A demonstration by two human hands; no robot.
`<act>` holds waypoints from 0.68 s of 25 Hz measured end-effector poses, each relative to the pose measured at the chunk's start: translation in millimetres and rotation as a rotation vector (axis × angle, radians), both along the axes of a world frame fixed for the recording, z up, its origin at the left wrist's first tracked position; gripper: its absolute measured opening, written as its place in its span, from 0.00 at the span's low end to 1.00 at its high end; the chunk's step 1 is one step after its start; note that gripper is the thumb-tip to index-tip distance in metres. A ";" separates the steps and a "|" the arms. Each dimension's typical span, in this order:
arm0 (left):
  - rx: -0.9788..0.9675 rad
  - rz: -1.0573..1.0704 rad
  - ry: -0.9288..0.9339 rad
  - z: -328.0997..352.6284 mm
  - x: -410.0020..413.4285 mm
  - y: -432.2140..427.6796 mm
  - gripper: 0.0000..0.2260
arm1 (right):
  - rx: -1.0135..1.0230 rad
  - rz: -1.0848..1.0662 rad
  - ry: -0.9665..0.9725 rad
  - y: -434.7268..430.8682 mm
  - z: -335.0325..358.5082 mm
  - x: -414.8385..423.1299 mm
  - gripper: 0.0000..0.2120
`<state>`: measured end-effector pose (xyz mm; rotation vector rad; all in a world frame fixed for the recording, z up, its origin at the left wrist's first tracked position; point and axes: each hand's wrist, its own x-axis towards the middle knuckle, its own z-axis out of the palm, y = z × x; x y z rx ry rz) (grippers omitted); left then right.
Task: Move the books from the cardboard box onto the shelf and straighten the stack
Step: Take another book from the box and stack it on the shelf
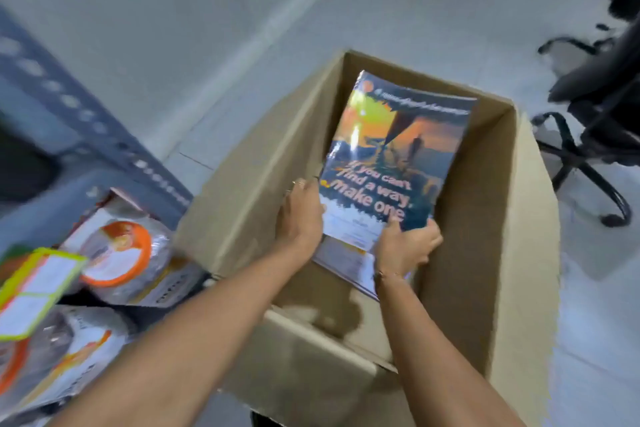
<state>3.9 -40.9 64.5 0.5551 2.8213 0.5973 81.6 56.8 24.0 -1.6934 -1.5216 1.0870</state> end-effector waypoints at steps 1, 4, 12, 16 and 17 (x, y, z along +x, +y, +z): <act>0.100 -0.012 0.139 33.1 5.4 -17.6 0.14 | 0.113 0.005 0.144 -10.4 30.1 -4.6 0.22; 0.330 0.022 0.725 143.1 16.1 -96.1 0.22 | 0.416 0.129 0.590 -62.2 137.3 -26.8 0.27; 0.516 0.649 1.288 380.4 79.8 -308.4 0.22 | 0.868 0.809 1.151 -254.1 408.3 -69.3 0.18; 0.294 0.851 1.129 444.0 60.2 -362.9 0.15 | 0.900 1.239 0.879 -308.9 493.6 -119.8 0.14; 0.206 0.882 1.057 453.5 49.9 -372.2 0.14 | 0.919 1.314 0.734 -317.3 503.7 -134.6 0.11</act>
